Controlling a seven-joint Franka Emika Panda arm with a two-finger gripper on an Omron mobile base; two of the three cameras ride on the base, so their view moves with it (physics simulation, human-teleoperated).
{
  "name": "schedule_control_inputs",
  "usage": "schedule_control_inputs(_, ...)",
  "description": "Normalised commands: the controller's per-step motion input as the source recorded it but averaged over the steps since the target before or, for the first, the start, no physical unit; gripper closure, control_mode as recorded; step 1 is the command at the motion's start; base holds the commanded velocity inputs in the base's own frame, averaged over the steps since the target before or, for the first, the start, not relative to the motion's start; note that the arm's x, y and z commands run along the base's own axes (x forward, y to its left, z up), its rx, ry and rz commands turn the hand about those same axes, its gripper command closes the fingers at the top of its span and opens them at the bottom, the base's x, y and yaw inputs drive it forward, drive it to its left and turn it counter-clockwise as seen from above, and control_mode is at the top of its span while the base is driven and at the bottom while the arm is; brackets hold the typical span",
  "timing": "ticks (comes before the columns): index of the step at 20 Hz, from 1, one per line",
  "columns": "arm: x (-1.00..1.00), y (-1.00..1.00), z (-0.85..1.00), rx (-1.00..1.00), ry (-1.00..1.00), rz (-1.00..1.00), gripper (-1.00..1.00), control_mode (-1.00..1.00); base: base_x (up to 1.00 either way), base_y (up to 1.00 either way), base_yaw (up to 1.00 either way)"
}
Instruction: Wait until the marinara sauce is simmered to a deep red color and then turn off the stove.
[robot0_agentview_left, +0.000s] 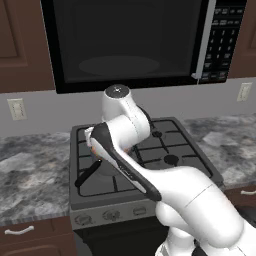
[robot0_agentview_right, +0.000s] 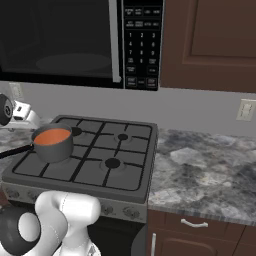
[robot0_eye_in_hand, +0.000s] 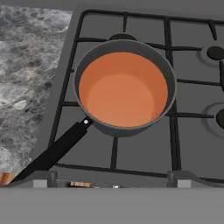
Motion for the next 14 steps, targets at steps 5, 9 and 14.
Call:
schedule_control_inputs(5, -0.05, 0.52, -0.40, 0.00, -0.12, 0.00, -1.00, -1.00, 0.00, 0.00, 0.00)
schedule_control_inputs(9, -0.01, 0.49, -0.35, 0.00, -0.13, 0.00, -1.00, -1.00, 0.00, 0.00, 0.00)
schedule_control_inputs(14, -0.03, 0.47, -0.35, 0.00, -0.16, 0.00, -1.00, -1.00, 0.00, 0.00, 0.00)
